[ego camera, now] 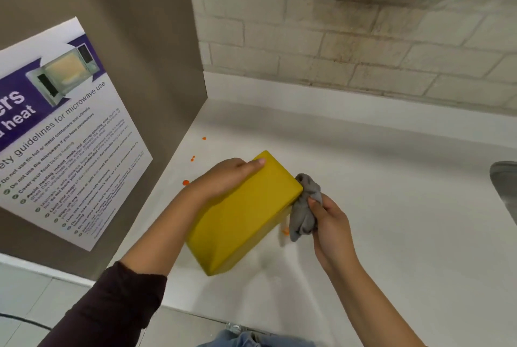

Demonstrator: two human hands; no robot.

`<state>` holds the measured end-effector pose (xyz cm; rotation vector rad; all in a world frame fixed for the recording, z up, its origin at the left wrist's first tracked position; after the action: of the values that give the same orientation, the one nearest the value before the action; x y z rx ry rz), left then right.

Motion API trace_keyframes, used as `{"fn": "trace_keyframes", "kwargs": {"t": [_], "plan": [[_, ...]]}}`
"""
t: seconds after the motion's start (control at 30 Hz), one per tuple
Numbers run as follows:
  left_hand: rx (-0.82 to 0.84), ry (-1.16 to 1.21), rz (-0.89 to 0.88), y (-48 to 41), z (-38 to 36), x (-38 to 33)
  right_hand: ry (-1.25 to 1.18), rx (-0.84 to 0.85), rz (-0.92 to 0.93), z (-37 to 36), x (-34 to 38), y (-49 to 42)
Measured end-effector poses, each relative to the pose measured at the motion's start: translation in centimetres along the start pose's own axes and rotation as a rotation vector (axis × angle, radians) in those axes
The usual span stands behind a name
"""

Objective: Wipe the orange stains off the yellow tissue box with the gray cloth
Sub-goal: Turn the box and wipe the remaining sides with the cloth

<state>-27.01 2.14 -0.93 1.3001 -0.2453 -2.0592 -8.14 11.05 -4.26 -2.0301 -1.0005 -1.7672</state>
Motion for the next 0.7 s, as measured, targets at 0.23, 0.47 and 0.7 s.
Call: {"fn": "trace_keyframes", "kwargs": {"t": [0.23, 0.47, 0.7], "plan": [[-0.285, 0.322, -0.18, 6.0, 2.6, 1.5, 0.311, 0.263, 0.373, -4.9, 5.2, 4.5], [-0.484, 0.625, -0.236, 9.1, 3.2, 6.3, 0.454, 0.405, 0.501, -7.6, 6.3, 6.7], [-0.545, 0.776, -0.242, 9.7, 2.3, 8.3, 0.473, 0.253, 0.53, -8.8, 8.8, 2.6]]}}
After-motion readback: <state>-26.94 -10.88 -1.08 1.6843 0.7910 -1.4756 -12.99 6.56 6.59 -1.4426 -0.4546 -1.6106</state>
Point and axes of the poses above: each hand's wrist, its own y-axis away from the middle knuckle, its own z-axis out of the back of the hand, x = y × z, the point moved 5 cm from there along -y, towards the middle knuckle, and after that the axes turned 6 degrees about x, right-handed, at the moved point
